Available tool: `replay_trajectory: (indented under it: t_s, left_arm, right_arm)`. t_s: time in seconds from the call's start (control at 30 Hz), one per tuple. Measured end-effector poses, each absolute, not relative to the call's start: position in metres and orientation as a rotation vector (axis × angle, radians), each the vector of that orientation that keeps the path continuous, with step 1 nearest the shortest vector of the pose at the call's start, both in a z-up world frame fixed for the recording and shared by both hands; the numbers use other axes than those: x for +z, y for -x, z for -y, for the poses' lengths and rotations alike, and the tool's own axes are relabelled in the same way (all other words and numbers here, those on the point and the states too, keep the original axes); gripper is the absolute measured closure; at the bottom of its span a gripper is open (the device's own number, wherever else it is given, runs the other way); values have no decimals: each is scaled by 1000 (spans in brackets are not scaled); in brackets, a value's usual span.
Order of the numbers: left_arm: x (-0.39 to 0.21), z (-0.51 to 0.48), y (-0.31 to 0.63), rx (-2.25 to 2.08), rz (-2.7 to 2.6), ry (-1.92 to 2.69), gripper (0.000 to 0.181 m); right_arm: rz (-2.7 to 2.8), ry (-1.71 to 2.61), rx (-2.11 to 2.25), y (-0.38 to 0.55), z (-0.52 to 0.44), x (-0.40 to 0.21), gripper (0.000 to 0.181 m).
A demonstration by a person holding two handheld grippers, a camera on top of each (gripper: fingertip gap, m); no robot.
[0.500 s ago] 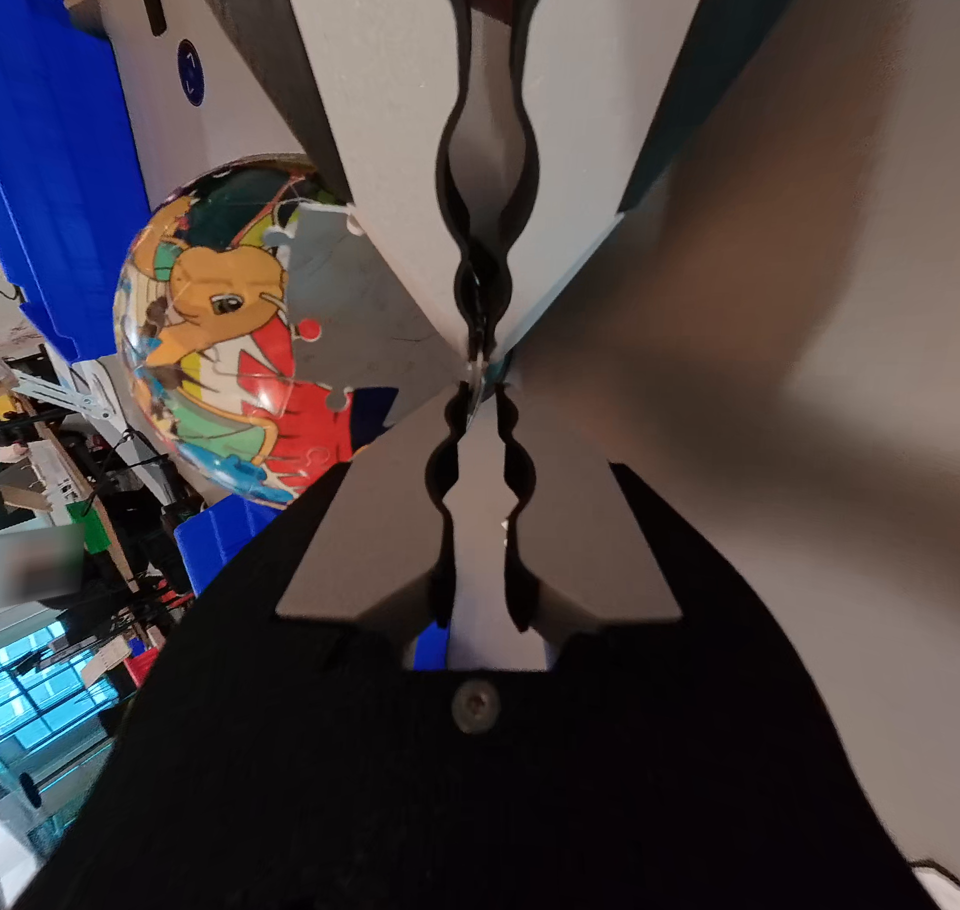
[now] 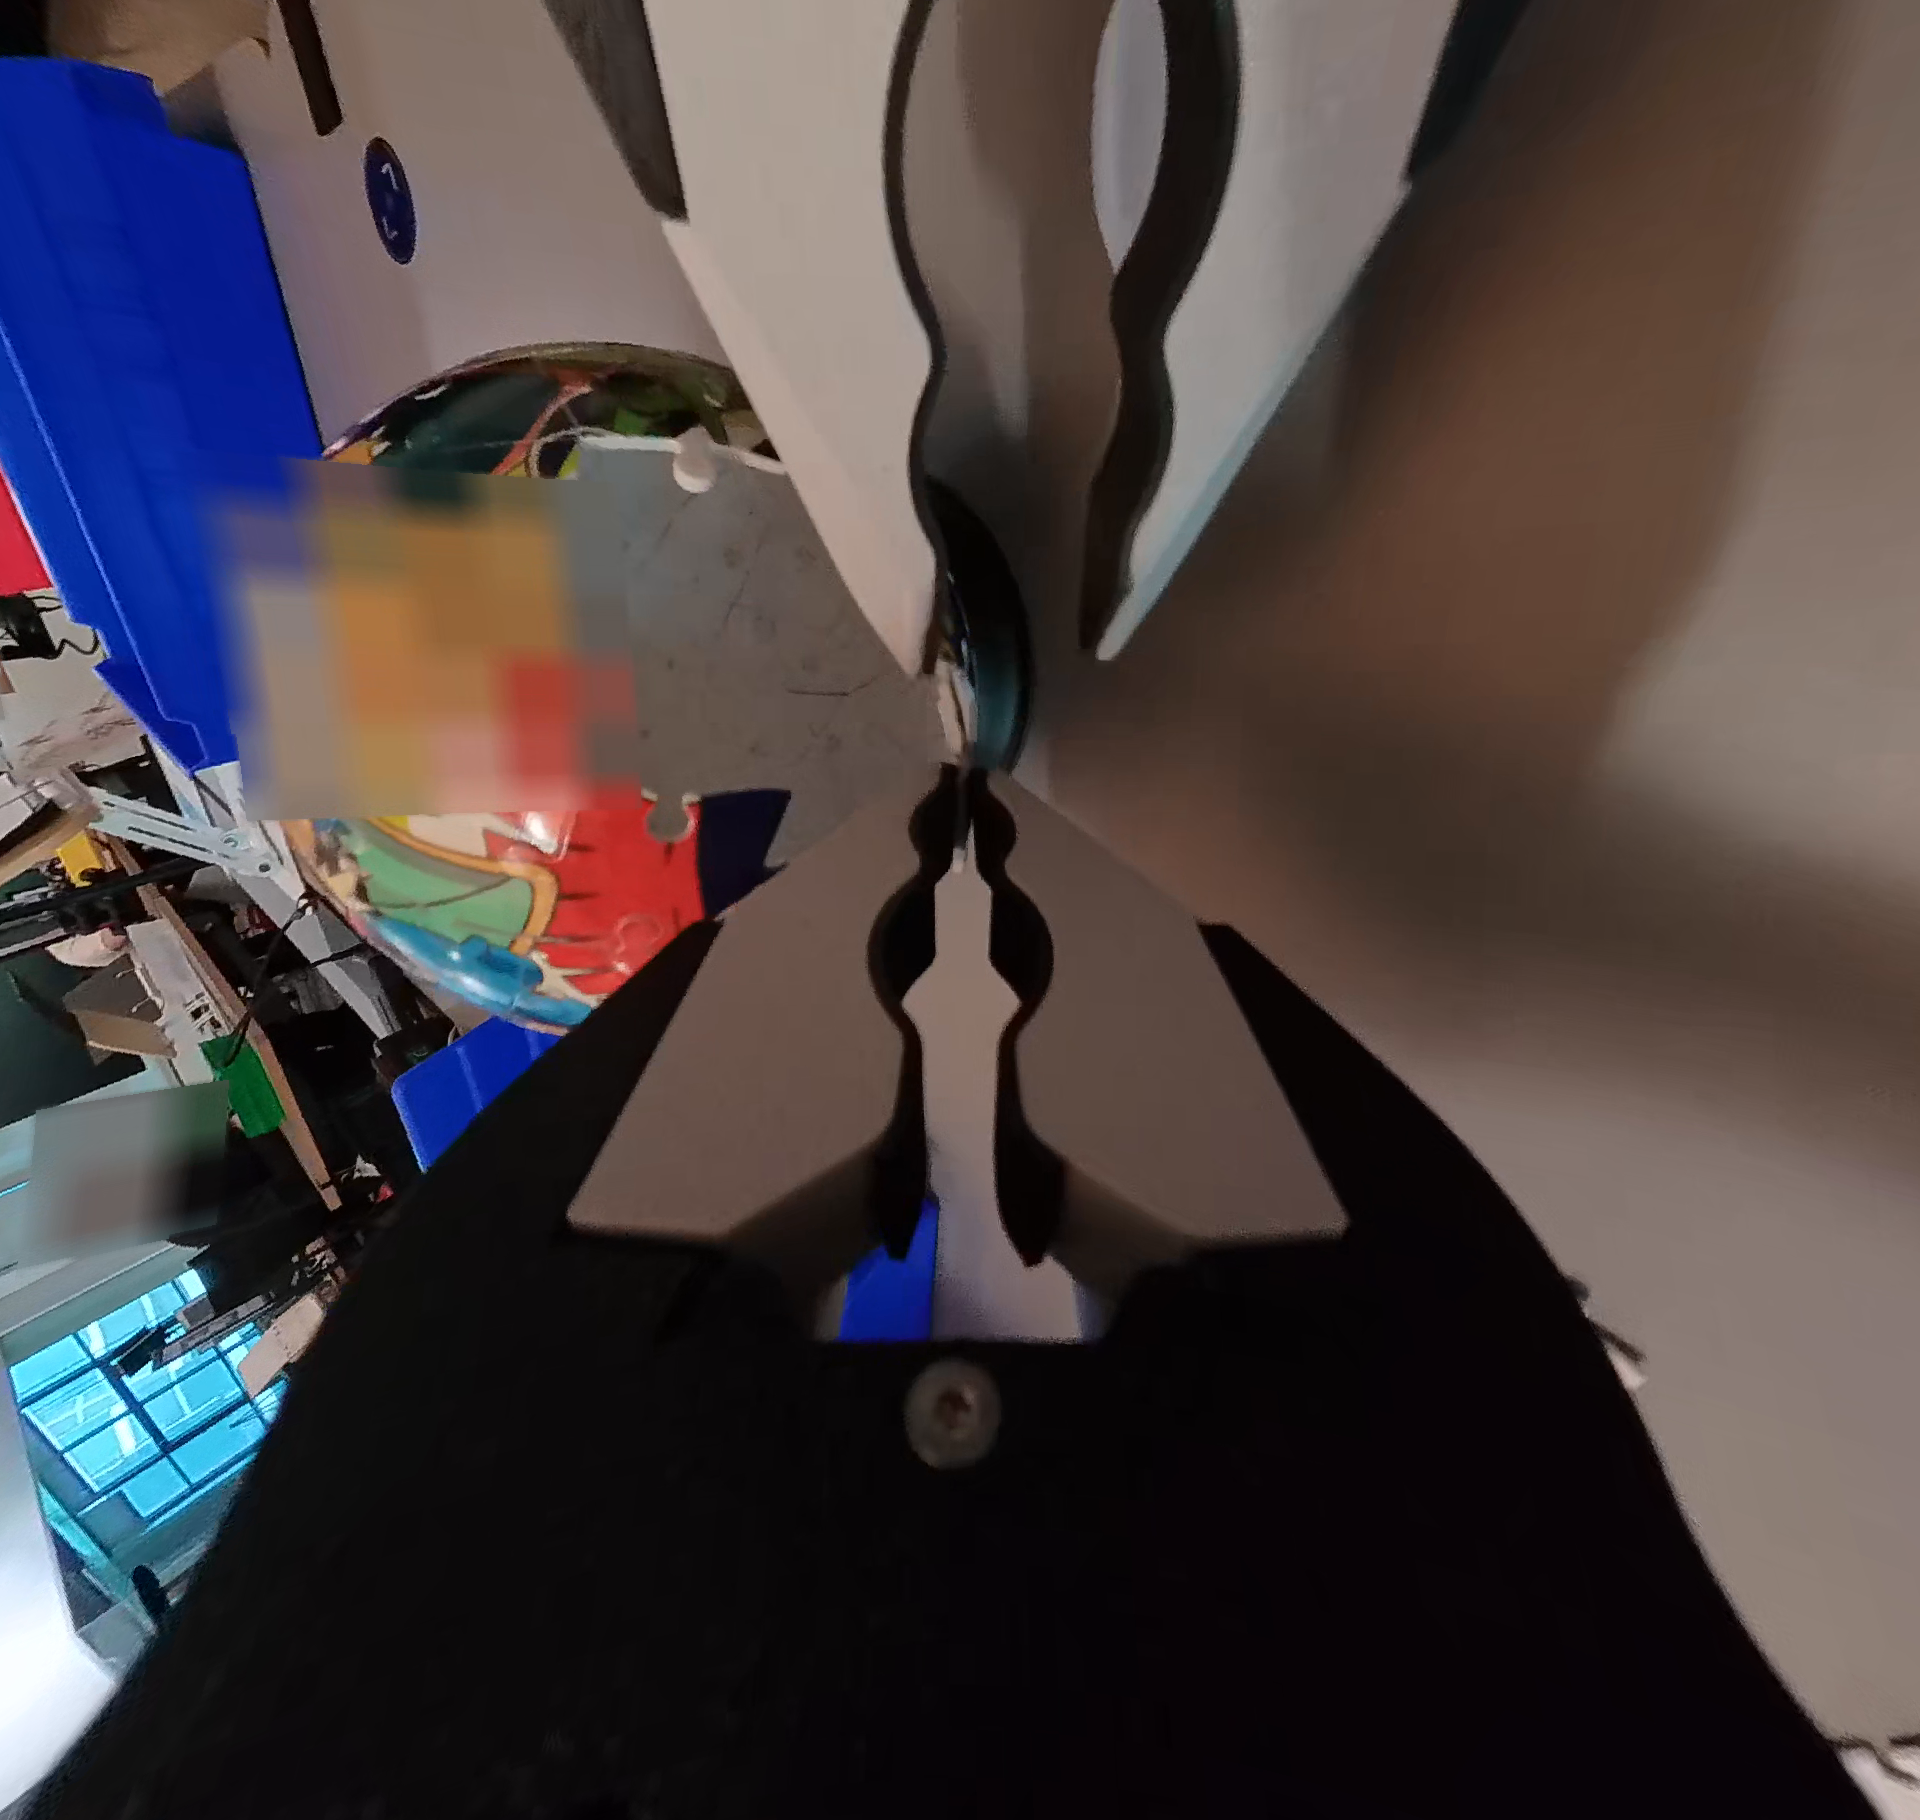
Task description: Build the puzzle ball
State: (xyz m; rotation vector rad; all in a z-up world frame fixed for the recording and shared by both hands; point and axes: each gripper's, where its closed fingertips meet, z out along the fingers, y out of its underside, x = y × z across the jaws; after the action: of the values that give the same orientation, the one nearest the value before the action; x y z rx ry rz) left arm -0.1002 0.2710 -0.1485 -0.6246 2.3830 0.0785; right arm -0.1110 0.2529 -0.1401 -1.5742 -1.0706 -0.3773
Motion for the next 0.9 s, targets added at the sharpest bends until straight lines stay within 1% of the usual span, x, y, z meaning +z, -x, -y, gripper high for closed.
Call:
replay_trajectory:
  t_s: [0.5,0.9]
  left_arm:
    - [-151,-271,99,67,-2517,611,181]
    - [-151,-273,98,54,-2567,606,181]
  right_arm:
    - [1083,1623,-482,95,-260,-148,163]
    - [1067,1652,-464,96,-267,-145,178]
